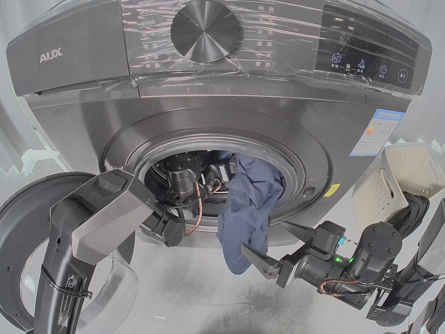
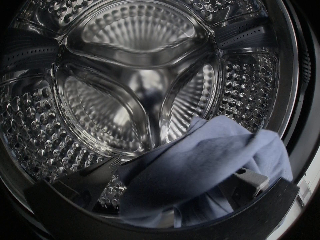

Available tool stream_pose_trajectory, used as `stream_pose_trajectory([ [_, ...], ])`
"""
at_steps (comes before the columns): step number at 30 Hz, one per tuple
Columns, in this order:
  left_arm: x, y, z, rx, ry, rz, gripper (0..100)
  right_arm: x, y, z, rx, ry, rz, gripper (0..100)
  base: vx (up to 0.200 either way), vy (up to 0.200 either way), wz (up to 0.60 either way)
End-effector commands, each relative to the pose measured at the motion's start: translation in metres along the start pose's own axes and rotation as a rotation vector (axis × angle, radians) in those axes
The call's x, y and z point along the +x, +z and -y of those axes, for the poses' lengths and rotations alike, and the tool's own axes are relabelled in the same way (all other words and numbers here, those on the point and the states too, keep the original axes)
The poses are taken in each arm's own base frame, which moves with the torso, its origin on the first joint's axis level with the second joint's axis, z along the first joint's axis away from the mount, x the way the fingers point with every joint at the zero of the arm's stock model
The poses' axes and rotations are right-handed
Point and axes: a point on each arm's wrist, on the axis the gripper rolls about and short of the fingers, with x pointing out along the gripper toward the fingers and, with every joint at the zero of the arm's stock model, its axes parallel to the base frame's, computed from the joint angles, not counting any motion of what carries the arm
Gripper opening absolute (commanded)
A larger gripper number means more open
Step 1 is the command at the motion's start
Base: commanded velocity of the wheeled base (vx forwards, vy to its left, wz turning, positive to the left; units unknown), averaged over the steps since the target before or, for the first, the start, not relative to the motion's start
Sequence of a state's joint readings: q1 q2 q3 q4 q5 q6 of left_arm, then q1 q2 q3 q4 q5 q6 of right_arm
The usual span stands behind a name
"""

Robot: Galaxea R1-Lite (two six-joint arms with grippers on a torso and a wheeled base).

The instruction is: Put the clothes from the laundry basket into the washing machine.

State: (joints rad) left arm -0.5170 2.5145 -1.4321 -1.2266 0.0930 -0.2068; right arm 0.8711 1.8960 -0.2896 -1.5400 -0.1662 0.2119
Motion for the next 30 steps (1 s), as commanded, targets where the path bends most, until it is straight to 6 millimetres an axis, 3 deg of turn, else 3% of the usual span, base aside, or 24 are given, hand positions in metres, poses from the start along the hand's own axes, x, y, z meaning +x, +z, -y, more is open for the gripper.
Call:
stream_pose_trajectory([
  [1, -0.013, 0.000, 0.007, -0.007, -0.025, -0.048, 100, 0.000, -0.002, 0.000, -0.001, -0.001, -0.007, 100, 0.000, 0.000, 0.00],
  [14, -0.061, -0.021, 0.045, -0.010, -0.232, -0.244, 100, 0.000, -0.002, 0.000, 0.000, -0.001, -0.007, 100, 0.000, 0.000, 0.00],
  [26, -0.063, -0.048, 0.051, 0.001, -0.256, -0.298, 100, 0.000, -0.002, 0.000, 0.000, -0.001, -0.009, 100, 0.000, 0.000, 0.00],
  [27, -0.062, -0.057, 0.047, 0.011, -0.242, -0.311, 100, 0.000, -0.002, 0.000, 0.000, -0.001, -0.007, 100, 0.000, 0.000, 0.00],
  [28, -0.061, -0.060, 0.045, 0.019, -0.238, -0.314, 0, 0.000, -0.002, 0.000, 0.000, -0.001, -0.007, 100, 0.000, 0.000, 0.00],
  [30, -0.060, -0.059, 0.044, 0.028, -0.235, -0.309, 0, 0.000, -0.001, 0.000, 0.000, 0.000, -0.006, 100, 0.000, 0.000, 0.00],
])
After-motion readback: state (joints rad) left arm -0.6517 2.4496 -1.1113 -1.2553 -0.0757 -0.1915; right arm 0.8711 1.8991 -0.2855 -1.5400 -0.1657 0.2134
